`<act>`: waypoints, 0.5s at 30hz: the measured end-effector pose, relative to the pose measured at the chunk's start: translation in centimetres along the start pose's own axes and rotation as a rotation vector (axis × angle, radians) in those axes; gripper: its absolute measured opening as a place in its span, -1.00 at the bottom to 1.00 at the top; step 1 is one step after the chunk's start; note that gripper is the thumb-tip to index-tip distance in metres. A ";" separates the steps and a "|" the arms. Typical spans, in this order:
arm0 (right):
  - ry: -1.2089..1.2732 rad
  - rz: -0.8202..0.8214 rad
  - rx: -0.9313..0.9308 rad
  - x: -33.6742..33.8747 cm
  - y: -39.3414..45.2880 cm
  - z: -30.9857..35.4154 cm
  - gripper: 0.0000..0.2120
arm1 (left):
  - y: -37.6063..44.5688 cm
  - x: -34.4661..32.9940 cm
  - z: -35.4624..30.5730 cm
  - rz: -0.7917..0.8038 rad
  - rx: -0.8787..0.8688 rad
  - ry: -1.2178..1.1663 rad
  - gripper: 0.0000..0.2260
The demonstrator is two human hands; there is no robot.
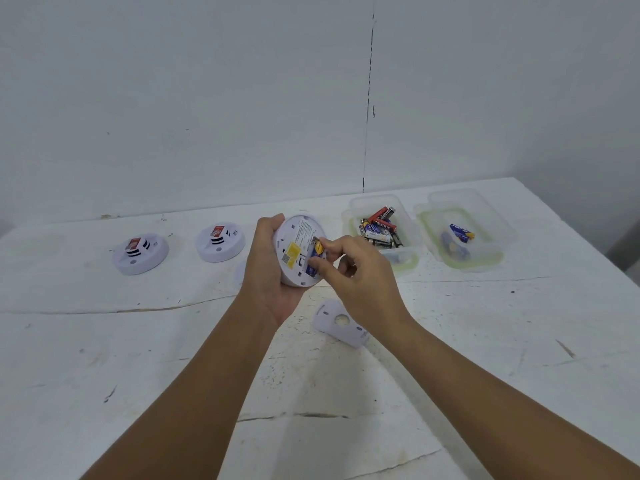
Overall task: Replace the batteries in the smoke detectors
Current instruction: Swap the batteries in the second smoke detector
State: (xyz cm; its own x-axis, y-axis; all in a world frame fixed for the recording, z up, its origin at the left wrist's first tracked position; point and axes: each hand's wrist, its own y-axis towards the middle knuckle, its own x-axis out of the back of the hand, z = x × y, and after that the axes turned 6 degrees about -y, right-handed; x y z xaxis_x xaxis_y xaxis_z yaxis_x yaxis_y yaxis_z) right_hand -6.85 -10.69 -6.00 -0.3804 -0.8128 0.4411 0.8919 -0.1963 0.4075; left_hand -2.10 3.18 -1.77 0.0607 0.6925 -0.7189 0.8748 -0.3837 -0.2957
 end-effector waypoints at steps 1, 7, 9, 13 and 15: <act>0.000 -0.006 -0.006 0.0 0.0 -0.1 -0.88 | 0.0 -0.1 0.1 -0.004 -0.005 -0.001 -0.63; -0.006 -0.012 -0.011 0.2 0.4 -0.3 -0.86 | 0.2 -0.3 0.1 -0.001 -0.011 0.008 -0.64; -0.014 -0.019 0.002 0.2 0.5 -0.4 -0.85 | 0.3 -0.5 0.1 -0.008 -0.013 0.020 -0.63; -0.054 -0.023 0.029 0.1 0.2 -0.5 -0.83 | 0.2 -0.8 0.1 -0.009 -0.013 0.038 -0.65; -0.052 -0.026 0.034 -0.2 0.0 -0.6 -0.81 | 0.2 -1.0 0.1 -0.022 -0.010 0.054 -0.66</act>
State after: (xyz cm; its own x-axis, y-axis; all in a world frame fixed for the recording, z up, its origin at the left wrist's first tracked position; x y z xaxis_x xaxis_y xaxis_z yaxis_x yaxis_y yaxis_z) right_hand -6.67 -10.87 -6.54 -0.4159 -0.7780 0.4708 0.8734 -0.1974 0.4453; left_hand -2.03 2.34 -1.24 0.0671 0.7324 -0.6775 0.8812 -0.3620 -0.3041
